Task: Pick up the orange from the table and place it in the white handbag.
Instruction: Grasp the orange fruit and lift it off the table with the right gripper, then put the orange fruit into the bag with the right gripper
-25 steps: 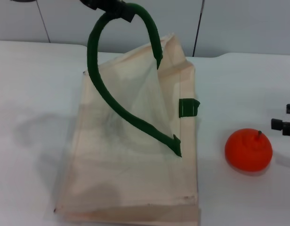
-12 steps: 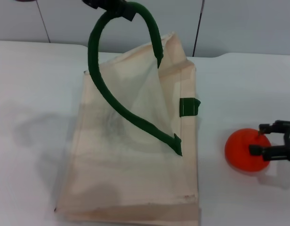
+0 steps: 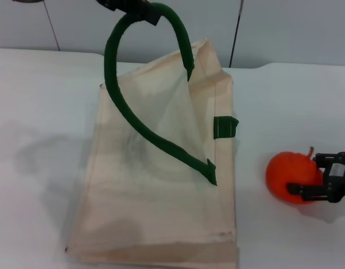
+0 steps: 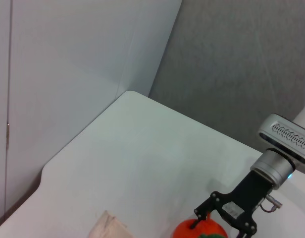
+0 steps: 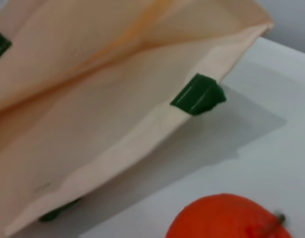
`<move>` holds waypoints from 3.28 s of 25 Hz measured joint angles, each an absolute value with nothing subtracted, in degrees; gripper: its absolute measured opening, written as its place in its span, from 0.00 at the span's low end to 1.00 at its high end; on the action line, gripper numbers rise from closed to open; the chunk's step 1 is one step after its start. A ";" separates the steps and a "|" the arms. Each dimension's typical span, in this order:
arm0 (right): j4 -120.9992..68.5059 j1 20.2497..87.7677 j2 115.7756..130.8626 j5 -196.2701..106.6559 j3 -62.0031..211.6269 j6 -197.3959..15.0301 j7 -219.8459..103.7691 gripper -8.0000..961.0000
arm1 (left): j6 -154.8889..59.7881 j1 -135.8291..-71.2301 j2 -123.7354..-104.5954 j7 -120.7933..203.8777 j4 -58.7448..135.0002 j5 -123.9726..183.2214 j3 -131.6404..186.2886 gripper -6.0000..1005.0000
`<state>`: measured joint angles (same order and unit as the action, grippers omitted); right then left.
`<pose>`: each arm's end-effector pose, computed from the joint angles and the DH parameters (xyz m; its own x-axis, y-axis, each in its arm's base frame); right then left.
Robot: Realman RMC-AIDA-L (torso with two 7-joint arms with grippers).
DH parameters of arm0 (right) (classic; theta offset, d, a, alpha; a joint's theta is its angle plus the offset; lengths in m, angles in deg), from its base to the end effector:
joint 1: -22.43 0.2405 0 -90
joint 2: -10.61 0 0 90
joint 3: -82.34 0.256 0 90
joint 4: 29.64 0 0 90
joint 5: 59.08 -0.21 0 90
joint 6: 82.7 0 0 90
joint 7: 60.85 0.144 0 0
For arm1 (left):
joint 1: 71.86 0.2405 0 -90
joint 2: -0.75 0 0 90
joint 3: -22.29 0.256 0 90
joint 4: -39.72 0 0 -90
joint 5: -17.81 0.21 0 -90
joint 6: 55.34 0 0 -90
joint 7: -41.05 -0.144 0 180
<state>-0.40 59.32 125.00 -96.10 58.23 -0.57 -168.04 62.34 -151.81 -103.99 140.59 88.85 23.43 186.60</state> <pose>0.3151 0.3411 0.0078 0.8981 -0.3931 -0.1971 -0.4335 -0.8667 -0.2466 -0.0947 0.4263 0.1473 0.8739 0.4453 0.1948 0.4641 -0.8836 -0.0621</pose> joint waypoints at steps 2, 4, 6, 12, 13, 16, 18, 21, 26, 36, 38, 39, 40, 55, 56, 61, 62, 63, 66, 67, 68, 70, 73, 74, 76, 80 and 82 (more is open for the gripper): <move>-0.39 59.37 124.93 -96.43 58.75 -0.77 -168.36 0.85 | 62.34 -151.73 -104.00 140.63 88.84 23.39 186.56 0.14; -0.38 59.43 124.69 -97.41 59.42 -0.57 -168.80 0.82 | 62.34 -151.68 -104.01 140.63 88.84 23.39 186.56 0.14; -0.37 59.39 124.52 -98.25 59.65 -0.09 -170.01 0.76 | 62.34 -151.67 -104.01 140.63 88.84 23.39 186.55 0.14; -0.38 59.29 124.56 -98.99 59.71 0.05 -171.14 0.65 | 62.34 -151.62 -104.02 140.64 88.84 23.39 186.55 0.14; -0.37 59.25 124.54 -99.31 59.80 0.08 -171.27 0.64 | 62.34 -151.54 -104.00 140.71 88.84 23.35 186.56 0.14; -0.37 58.81 124.50 -99.95 60.12 0.22 -172.13 0.60 | 62.34 -151.11 -103.98 140.86 88.84 23.35 186.55 0.14; -0.37 58.62 124.50 -100.01 60.14 0.26 -172.51 0.58 | 62.34 -150.86 -103.98 140.87 88.84 23.34 186.55 0.14; -0.36 58.44 124.51 -101.21 60.60 0.93 -172.94 0.56 | 62.34 -150.81 -103.98 140.85 88.84 23.20 186.56 0.14; 0.32 57.75 124.42 -103.48 62.59 2.31 -174.03 0.54 | 62.42 -151.82 -103.56 139.09 86.34 23.90 186.68 0.14; 0.42 57.32 123.79 -105.78 71.00 3.12 -176.34 0.45 | 62.33 -157.30 -101.31 133.61 82.40 28.41 186.73 0.14; 0.42 57.24 123.49 -106.87 71.23 4.54 -176.49 0.43 | 62.29 -159.03 -101.03 131.96 81.20 30.53 186.73 0.13; 0.42 57.16 123.28 -107.47 71.25 5.70 -176.63 0.43 | 62.28 -159.85 -100.90 131.51 80.78 31.54 186.74 0.13; 0.43 57.09 123.06 -107.96 71.27 6.79 -176.76 0.42 | 62.28 -159.85 -100.90 131.51 80.78 31.54 186.74 0.13; 0.75 59.93 123.29 -112.29 67.09 17.45 -178.44 0.30 | 61.95 -163.88 -100.05 130.25 80.50 33.99 186.74 0.13; 0.69 60.60 123.78 -112.27 66.12 17.44 -178.45 0.29 | 61.95 -163.91 -100.05 130.26 80.51 33.98 186.74 0.13; 0.38 65.62 125.72 -112.09 61.43 16.70 -178.17 0.27 | 61.88 -163.80 -100.11 130.30 80.39 33.79 186.67 0.14; 0.10 66.71 125.99 -112.01 60.19 16.28 -177.96 0.26 | 61.85 -163.78 -100.18 130.29 80.34 33.77 186.67 0.14; -0.43 67.75 126.15 -112.00 59.00 15.65 -177.83 0.25 | 61.84 -163.78 -100.24 130.28 80.29 33.77 186.66 0.14; -3.18 70.47 126.32 -111.96 55.69 11.78 -177.41 0.23 | 61.77 -163.90 -100.39 130.23 80.19 33.74 186.64 0.14; -4.29 71.33 126.33 -111.96 54.64 10.34 -177.30 0.21 | 61.79 -163.99 -100.42 130.23 80.17 33.71 186.65 0.14; -5.12 72.01 126.34 -111.96 53.71 9.52 -177.27 0.18 | 61.78 -164.02 -100.43 130.22 80.16 33.69 186.64 0.13; -6.46 73.30 126.40 -111.96 52.12 8.17 -177.20 0.17 | 61.78 -164.09 -100.43 130.20 80.12 33.61 186.65 0.13; -8.06 74.91 126.52 -112.01 50.51 5.69 -176.40 0.14 | 61.79 -164.22 -100.48 130.17 80.09 33.58 186.64 0.14; -8.66 75.45 126.53 -112.02 49.91 4.56 -175.91 0.14 | 61.79 -164.30 -100.52 130.15 80.08 33.57 186.62 0.14; -9.72 76.44 126.54 -112.01 48.05 2.98 -175.07 0.12 | 61.81 -164.35 -100.56 130.13 80.07 33.55 186.58 0.14; -10.49 77.31 126.60 -112.12 44.92 -0.14 -173.64 0.09 | 61.81 -164.36 -100.64 130.12 80.06 32.83 186.54 0.14; -10.72 77.49 126.65 -112.20 44.53 -2.61 -172.41 0.09 | 61.81 -164.30 -100.66 130.10 80.06 32.41 186.55 0.13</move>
<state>-10.72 77.49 126.65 -112.20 44.53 -2.61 -172.41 61.81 -164.30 -100.66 130.10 80.06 32.41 186.55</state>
